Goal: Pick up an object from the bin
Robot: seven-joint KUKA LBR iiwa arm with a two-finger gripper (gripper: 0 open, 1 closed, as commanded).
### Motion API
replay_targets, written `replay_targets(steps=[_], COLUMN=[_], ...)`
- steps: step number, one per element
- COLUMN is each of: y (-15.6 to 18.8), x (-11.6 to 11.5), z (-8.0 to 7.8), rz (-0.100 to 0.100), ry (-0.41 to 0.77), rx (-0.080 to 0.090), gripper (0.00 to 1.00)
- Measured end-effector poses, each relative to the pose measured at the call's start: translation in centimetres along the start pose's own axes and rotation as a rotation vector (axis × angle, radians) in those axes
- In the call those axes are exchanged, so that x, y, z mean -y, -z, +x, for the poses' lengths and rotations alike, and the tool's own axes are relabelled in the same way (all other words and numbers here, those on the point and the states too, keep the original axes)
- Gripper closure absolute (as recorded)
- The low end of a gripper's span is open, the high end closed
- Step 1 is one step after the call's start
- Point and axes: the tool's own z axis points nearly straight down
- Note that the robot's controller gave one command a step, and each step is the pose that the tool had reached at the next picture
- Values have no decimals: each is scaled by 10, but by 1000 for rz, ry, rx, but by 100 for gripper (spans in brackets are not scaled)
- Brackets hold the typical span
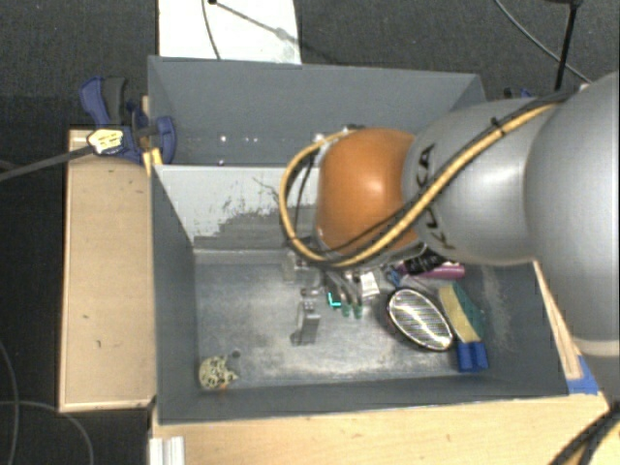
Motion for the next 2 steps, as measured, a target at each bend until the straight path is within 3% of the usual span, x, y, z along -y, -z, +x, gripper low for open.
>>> replay_targets(steps=[1,2], y=[-67,-35], x=[-109,-101], z=[28,52], rz=[4,3], ry=[103,669], rx=[1,4], gripper=[0,0])
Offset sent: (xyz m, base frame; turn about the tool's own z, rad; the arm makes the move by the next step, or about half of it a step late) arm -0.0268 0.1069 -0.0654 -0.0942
